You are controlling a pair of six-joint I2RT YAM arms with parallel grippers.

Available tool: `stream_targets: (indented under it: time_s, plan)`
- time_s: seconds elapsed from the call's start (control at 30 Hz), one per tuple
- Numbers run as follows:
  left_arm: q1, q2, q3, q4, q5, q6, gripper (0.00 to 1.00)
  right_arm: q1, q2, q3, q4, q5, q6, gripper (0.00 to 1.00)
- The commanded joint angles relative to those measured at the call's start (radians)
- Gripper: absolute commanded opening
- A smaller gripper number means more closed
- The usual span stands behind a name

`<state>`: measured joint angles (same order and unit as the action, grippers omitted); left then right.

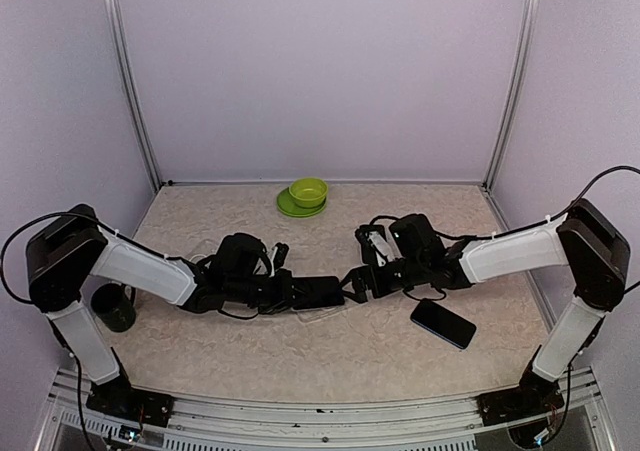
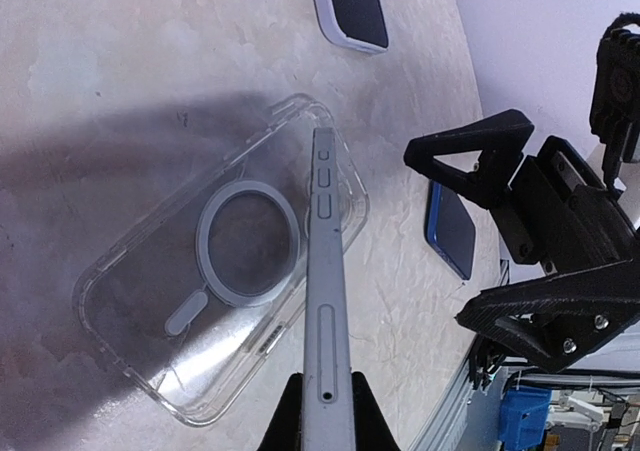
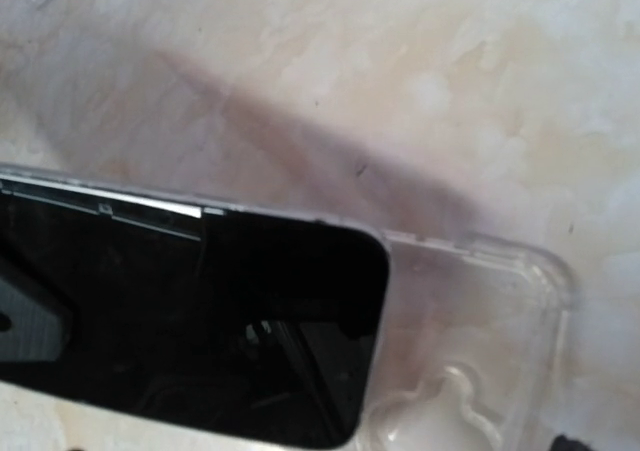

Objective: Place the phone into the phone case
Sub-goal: Install the phone on the phone case.

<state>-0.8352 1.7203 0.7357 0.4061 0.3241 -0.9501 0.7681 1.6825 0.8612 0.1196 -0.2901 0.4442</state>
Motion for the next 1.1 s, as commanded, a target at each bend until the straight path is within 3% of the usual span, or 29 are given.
stream_targets:
  time_s: [0.0,1.07]
  plan:
    - [0.008,0.024,0.031,0.117,0.047,-0.045,0.00,-0.010,0.024,0.022,0.032,-0.022,0.008,0.99]
    - [0.037,0.152,-0.015,0.268,0.135,-0.249,0.00,-0.009,0.157,0.034,0.081,-0.057,0.020,0.98]
